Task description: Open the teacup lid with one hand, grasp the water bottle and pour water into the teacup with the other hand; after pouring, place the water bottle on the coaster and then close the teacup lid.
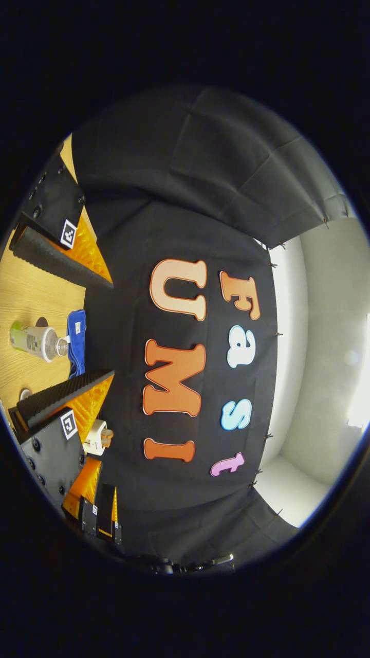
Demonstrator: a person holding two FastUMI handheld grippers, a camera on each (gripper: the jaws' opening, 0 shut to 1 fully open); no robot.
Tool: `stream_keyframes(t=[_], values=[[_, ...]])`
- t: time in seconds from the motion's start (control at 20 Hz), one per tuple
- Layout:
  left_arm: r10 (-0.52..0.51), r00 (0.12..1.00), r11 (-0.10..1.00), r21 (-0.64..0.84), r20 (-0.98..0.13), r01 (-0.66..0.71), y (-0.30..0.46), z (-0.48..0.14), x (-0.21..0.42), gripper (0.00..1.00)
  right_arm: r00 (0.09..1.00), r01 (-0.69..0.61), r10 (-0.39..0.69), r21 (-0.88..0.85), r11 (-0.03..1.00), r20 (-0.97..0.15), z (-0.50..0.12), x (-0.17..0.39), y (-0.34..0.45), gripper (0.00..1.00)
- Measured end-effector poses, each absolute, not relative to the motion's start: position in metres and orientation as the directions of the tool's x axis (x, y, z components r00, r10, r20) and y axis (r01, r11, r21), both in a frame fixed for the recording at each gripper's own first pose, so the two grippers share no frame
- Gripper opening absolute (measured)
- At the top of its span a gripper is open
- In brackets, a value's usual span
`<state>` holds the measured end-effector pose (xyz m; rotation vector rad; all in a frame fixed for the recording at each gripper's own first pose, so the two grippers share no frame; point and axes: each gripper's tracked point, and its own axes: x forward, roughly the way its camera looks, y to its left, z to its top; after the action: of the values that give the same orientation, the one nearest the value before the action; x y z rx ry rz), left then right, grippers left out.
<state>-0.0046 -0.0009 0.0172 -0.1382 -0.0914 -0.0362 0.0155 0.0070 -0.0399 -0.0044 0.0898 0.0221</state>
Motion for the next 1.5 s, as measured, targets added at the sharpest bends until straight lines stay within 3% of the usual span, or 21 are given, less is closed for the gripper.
stream_keyframes(t=[0.15, 0.6, 1.1, 1.4, 1.45, 1.5], values=[[-0.027, 0.995, 0.991, -0.129, 0.097, 0.039, -0.002, 0.013, -0.004, 0.98, 0.988, -0.047, 0.048, 0.011, 0.999, -0.144, -0.062, 0.023, 0.014, 1.0], [-0.026, 0.994, 0.999, -0.036, 0.106, 0.03, -0.012, 0.0, -0.004, 0.98, 0.946, -0.08, 0.102, 0.084, 0.993, -0.308, -0.149, 0.037, 0.028, 0.94], [-0.039, 0.999, 0.995, -0.093, 0.039, 0.042, -0.011, -0.021, 0.003, 0.98, 0.891, -0.075, 0.086, 0.043, 0.996, -0.445, -0.218, 0.042, 0.023, 0.69], [-0.03, 0.999, 0.999, -0.033, 0.031, 0.031, -0.016, -0.033, 0.006, 0.98, 0.858, -0.051, 0.062, 0.035, 0.998, -0.511, -0.252, 0.043, 0.012, 0.5], [-0.041, 0.999, 0.999, -0.035, 0.023, 0.041, -0.021, -0.036, 0.006, 0.98, 0.854, -0.052, 0.058, 0.026, 0.998, -0.517, -0.255, 0.043, 0.012, 0.42], [-0.049, 0.999, 0.998, -0.037, 0.017, 0.05, -0.025, -0.038, 0.007, 0.98, 0.856, -0.058, 0.063, 0.026, 0.998, -0.514, -0.254, 0.042, 0.013, 0.45]])
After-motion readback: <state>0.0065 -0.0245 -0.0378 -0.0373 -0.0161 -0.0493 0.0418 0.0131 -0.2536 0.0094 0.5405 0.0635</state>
